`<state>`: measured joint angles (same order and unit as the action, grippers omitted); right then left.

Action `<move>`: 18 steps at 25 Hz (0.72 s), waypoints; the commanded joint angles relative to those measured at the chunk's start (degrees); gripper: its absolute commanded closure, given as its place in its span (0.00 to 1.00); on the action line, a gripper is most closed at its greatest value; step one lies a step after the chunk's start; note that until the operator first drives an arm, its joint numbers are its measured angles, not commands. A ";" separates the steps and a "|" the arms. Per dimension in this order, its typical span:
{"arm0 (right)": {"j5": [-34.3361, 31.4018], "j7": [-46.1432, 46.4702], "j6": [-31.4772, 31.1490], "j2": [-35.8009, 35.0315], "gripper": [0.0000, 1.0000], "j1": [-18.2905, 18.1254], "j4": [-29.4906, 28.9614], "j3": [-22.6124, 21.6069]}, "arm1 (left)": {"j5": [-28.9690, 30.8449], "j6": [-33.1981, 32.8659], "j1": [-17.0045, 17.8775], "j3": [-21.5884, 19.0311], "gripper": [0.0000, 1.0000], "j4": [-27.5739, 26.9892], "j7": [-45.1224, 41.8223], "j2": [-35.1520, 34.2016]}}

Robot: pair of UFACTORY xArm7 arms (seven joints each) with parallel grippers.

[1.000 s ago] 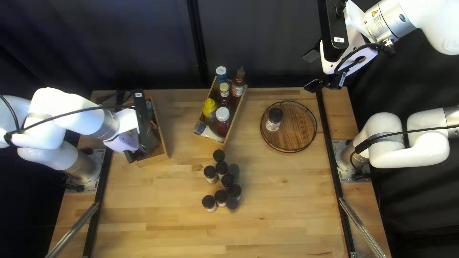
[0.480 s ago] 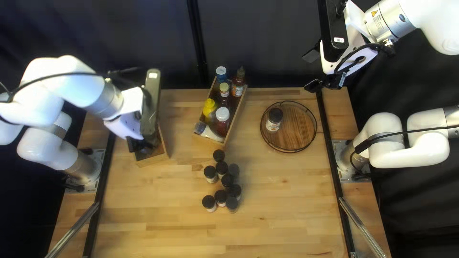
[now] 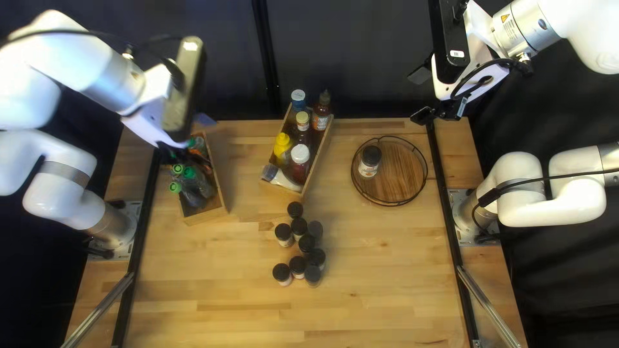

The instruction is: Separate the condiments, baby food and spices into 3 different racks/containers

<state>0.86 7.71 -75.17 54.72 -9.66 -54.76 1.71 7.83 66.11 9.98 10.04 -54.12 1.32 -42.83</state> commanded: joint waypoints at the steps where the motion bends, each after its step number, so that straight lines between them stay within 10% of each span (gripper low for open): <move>1: 0.00 0.00 0.00 0.00 0.00 0.00 0.00 0.00 | 0.90 2.57 -1.57 -1.87 0.00 0.46 -1.81 -4.64; 18: 0.00 0.00 0.00 0.00 0.00 0.00 0.00 0.00 | 1.87 5.14 -4.16 -4.59 0.00 4.68 -4.85 -15.27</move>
<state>0.86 7.71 -75.17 54.72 -9.66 -54.76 1.71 9.75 71.31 5.75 5.27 -49.67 -3.69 -57.79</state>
